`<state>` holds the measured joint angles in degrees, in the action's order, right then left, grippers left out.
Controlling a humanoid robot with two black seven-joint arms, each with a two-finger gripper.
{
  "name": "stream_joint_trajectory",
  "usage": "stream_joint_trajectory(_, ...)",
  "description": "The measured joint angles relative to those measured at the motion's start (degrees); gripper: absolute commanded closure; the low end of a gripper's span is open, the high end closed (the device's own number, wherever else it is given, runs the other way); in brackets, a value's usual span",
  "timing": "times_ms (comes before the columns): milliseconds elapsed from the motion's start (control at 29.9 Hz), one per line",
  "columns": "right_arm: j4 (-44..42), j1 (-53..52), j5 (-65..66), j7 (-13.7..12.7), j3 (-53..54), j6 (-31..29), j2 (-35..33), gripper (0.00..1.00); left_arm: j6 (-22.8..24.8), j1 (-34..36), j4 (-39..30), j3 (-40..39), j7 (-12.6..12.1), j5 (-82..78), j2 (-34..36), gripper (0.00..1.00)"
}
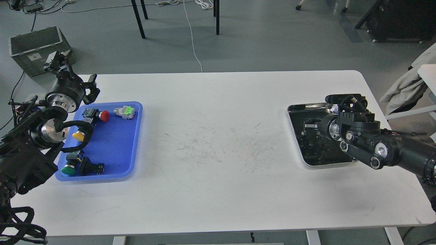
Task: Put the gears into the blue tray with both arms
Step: 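Carry the black part with the right gripper to the table center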
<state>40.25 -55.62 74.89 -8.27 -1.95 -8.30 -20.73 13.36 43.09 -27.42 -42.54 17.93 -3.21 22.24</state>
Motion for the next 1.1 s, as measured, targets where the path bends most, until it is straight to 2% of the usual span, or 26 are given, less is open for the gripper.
stream_joint_trajectory(268,7.88,-7.94,-0.86,-0.13,1.45,0.52,-2.86,0.98,0.0,0.0,-0.02,0.01,0.0,-0.01,0.18,0.02)
stream_joint_trajectory(368,10.15,-9.54,-1.78,0.82,5.16,0.79,-2.58,0.98,-0.05,-0.11,-0.02,0.01,0.0,0.04,0.28,0.02)
stream_joint_trajectory(468,10.72,-9.55,-2.45,2.14,10.18,0.89,0.57,0.98,-0.08,-0.25,0.0,0.01,0.0,0.05,0.9,0.02)
stream_joint_trajectory(703,4.78,-6.97,-4.25,3.98,14.2,0.96,16.8,0.99,-0.02,0.11,0.01,0.0,-0.29,0.06,1.39,0.02)
stream_joint_trajectory(770,4.05,-5.65,-4.3,4.12,14.23,1.56,19.51,0.99,-0.02,0.35,0.0,-0.04,-0.39,0.05,1.41,0.02)
stream_joint_trajectory(1104,6.37,2.29,-4.22,4.47,12.15,5.04,20.71,0.99,-0.09,0.21,-0.1,-0.01,-0.33,-0.04,1.18,0.02)
